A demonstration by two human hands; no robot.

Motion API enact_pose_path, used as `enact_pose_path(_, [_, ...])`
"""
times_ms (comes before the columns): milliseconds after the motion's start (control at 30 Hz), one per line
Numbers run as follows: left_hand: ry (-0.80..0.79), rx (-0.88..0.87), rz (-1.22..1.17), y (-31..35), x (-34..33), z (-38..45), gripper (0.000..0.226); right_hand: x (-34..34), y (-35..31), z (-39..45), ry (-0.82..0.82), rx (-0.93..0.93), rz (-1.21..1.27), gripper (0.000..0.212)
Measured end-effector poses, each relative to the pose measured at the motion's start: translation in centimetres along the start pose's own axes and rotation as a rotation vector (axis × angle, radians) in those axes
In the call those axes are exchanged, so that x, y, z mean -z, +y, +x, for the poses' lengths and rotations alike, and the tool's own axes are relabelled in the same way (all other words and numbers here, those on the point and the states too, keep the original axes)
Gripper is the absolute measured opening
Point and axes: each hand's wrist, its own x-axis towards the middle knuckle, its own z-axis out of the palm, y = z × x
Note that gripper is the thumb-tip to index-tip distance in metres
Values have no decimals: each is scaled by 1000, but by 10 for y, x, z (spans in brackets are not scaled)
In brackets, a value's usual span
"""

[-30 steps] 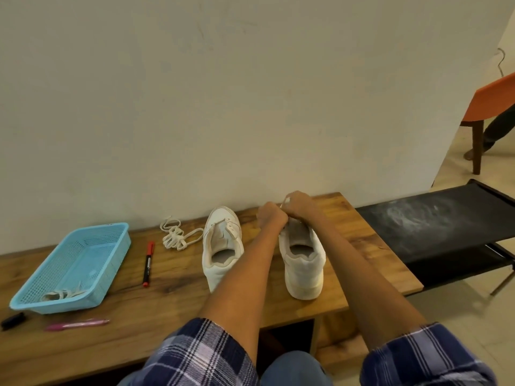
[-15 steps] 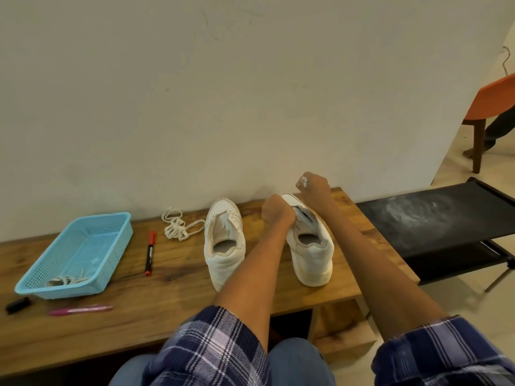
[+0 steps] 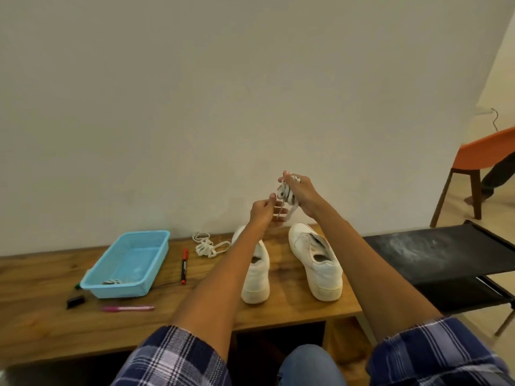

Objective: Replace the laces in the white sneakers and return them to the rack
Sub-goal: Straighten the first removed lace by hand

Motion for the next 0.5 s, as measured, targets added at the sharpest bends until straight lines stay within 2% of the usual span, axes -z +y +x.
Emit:
enact_pose_path(133, [-48,-45,42,20,52,-30,29,-40,-33,-20,-35,60,30,32])
enact_pose_path(267, [63,-69,148,31,107,-51,28,-86,-46,-36,-66,129,-9,29])
enact_pose_path(367, [201,-42,303,29,141,-58,26,-113,-31,-42,-172,169,-266,27])
enact_pose_path(500, [303,-50,350,25,170,-66,24,-138,3,-49,-251,122,-569,34])
